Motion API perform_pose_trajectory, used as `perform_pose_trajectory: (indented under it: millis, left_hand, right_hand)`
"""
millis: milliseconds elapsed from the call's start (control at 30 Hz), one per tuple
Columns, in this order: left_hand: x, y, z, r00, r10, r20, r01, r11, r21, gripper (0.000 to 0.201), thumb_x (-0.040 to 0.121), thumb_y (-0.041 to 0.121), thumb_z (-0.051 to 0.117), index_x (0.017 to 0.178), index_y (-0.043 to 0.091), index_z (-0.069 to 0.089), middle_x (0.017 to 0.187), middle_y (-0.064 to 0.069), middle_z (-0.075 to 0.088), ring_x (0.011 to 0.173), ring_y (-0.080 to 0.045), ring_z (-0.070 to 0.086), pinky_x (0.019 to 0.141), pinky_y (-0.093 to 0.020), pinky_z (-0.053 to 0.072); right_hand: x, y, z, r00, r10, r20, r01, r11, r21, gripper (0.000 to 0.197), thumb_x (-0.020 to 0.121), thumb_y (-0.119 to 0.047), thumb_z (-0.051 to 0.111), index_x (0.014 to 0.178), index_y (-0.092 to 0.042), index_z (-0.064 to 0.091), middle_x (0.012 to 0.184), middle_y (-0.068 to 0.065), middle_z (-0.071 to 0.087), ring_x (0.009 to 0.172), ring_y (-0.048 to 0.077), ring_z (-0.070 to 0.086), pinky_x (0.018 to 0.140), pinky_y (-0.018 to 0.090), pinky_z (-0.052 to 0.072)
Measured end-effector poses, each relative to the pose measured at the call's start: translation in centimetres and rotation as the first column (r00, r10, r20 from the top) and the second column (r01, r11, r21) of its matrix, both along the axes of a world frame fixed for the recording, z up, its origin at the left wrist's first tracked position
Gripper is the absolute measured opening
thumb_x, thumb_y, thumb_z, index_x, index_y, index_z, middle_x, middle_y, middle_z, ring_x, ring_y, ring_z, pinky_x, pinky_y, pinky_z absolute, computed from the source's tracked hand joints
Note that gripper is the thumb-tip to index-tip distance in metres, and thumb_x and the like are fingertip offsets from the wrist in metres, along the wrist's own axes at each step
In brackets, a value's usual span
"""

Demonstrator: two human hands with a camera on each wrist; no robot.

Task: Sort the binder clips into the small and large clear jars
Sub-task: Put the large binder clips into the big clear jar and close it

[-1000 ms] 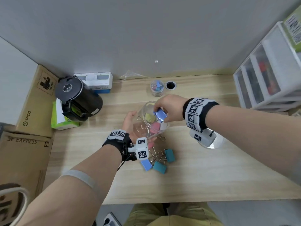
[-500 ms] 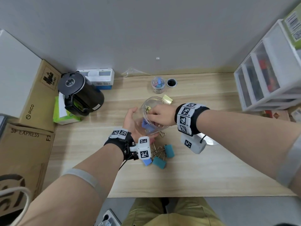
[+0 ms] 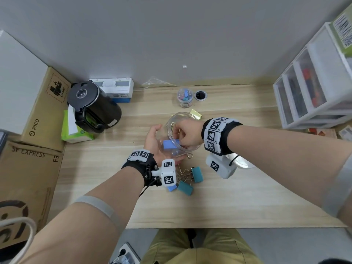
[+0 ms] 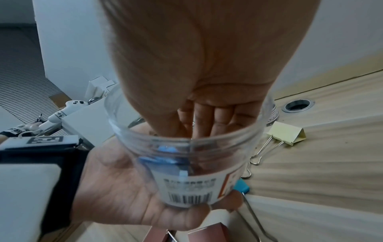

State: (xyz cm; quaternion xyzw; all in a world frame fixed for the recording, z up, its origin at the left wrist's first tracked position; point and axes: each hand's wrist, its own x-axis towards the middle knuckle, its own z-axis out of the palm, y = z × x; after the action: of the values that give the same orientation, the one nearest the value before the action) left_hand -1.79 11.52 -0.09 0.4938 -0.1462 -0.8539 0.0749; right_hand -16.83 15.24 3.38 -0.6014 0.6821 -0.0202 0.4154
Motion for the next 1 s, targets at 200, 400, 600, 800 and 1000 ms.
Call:
perform_pose_trajectory:
  millis: [200, 400, 600, 800, 1000]
  left_hand:
    - [-0.13, -0.15, -0.17, 1.000, -0.016, 0.017, 0.016, 1.000, -0.001, 0.065, 0.086, 0.062, 0.051, 0.110, 0.004, 0.066, 0.108, -0.023, 0.070, 0.086, -0.041, 0.073, 0.078, -0.052, 0.059]
    - [-0.15, -0.10, -0.29, 1.000, -0.020, 0.004, 0.020, 1.000, 0.019, 0.068, 0.087, 0.063, 0.050, 0.120, 0.005, 0.062, 0.122, -0.024, 0.065, 0.093, -0.042, 0.070, 0.076, -0.053, 0.060]
    - [-0.54, -0.08, 0.01, 1.000, -0.020, -0.013, 0.021, 0.998, 0.054, 0.066, 0.085, 0.064, 0.051, 0.121, 0.010, 0.065, 0.124, -0.018, 0.063, 0.104, -0.038, 0.063, 0.091, -0.054, 0.052]
    - [-0.69, -0.40, -0.47, 0.998, -0.060, 0.001, 0.060, 0.998, -0.001, 0.072, 0.085, 0.066, 0.050, 0.124, 0.008, 0.068, 0.128, -0.022, 0.067, 0.113, -0.043, 0.063, 0.096, -0.056, 0.051]
    - [-0.68, -0.77, -0.92, 0.999, -0.035, -0.012, 0.035, 0.999, 0.012, 0.064, 0.085, 0.065, 0.052, 0.088, 0.008, 0.081, 0.108, -0.022, 0.073, 0.103, -0.044, 0.067, 0.095, -0.058, 0.051]
  right_hand:
    - [-0.42, 0.24, 0.23, 0.990, 0.113, -0.084, -0.115, 0.993, -0.017, 0.022, 0.077, -0.012, 0.071, 0.095, -0.019, 0.061, 0.090, -0.004, 0.068, 0.086, 0.019, 0.067, 0.081, 0.036, 0.058]
    - [-0.63, 0.65, 0.21, 0.977, 0.152, -0.149, -0.163, 0.985, -0.060, 0.019, 0.078, -0.021, 0.071, 0.095, -0.018, 0.062, 0.091, -0.005, 0.070, 0.083, 0.017, 0.065, 0.077, 0.034, 0.057]
    - [-0.31, 0.80, 0.63, 0.969, 0.201, -0.146, -0.216, 0.972, -0.092, 0.037, 0.073, -0.054, 0.076, 0.081, -0.033, 0.047, 0.076, -0.009, 0.063, 0.063, 0.005, 0.055, 0.054, 0.023, 0.042]
    - [-0.53, 0.27, 0.08, 0.969, 0.181, -0.167, -0.198, 0.976, -0.092, 0.030, 0.081, -0.046, 0.070, 0.099, -0.024, 0.062, 0.069, -0.012, 0.056, 0.060, 0.002, 0.050, 0.051, 0.020, 0.038]
    - [-0.69, -0.08, -0.22, 0.992, 0.119, -0.049, -0.124, 0.984, -0.129, 0.029, 0.087, -0.046, 0.067, 0.103, -0.023, 0.062, 0.065, -0.013, 0.054, 0.059, 0.001, 0.049, 0.054, 0.019, 0.036]
